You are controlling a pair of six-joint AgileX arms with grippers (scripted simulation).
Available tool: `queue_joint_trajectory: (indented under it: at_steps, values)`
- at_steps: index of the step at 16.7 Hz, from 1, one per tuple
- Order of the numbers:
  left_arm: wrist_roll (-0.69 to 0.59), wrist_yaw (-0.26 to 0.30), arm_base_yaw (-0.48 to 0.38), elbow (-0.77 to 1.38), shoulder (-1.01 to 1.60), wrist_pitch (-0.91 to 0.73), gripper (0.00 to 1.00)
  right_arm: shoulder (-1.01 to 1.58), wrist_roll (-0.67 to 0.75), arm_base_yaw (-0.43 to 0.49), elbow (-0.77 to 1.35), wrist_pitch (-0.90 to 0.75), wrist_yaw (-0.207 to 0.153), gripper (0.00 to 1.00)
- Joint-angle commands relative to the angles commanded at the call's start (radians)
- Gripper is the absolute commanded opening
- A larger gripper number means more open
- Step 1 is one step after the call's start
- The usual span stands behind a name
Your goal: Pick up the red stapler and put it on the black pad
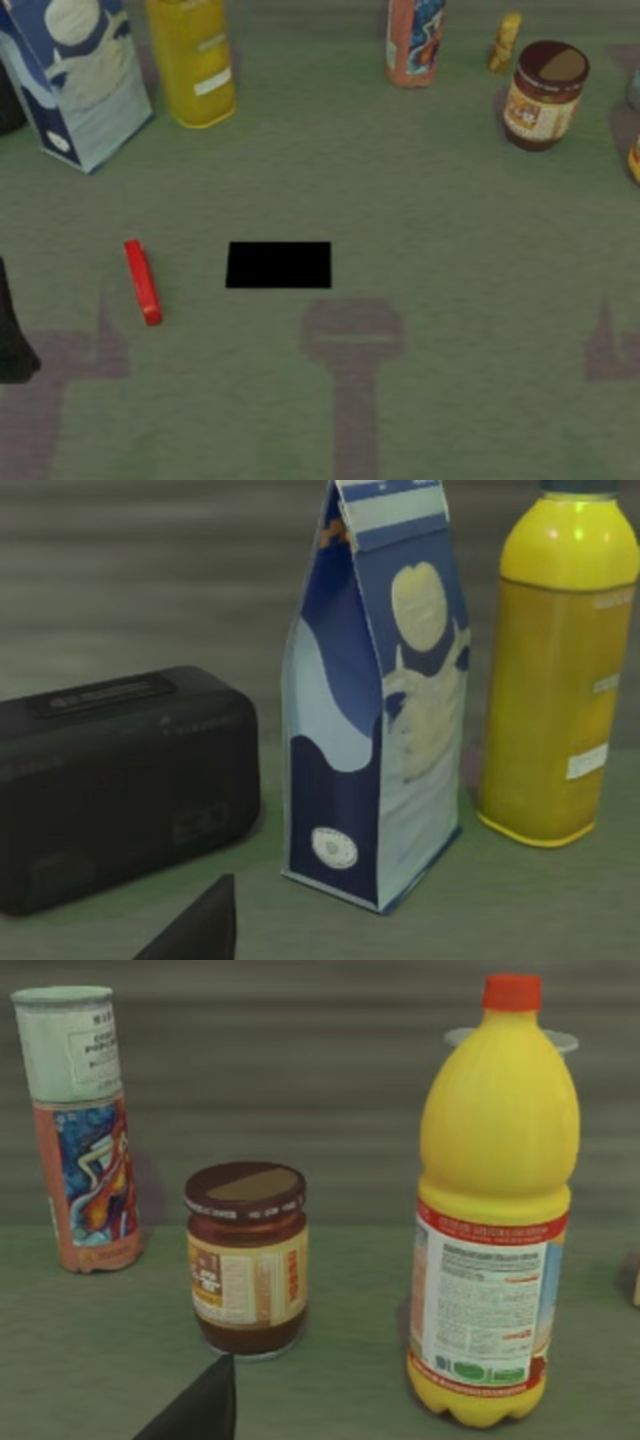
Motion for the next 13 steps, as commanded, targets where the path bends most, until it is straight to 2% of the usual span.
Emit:
queue_joint_trajectory:
  at_steps: [6, 9, 13]
  values:
    - [-0.035, 0.002, -0.013, 0.102, 0.103, -0.076, 1.0, 0.0, 0.0, 0.0, 0.0, 0.0, 0.0, 1.0]
    - [-0.091, 0.001, -0.032, 0.281, 0.293, -0.197, 1.0, 0.0, 0.0, 0.0, 0.0, 0.0, 0.0, 1.0]
    - [-0.189, 0.0, -0.065, 0.597, 0.68, -0.414, 1.0, 0.0, 0.0, 0.0, 0.0, 0.0, 0.0, 1.0]
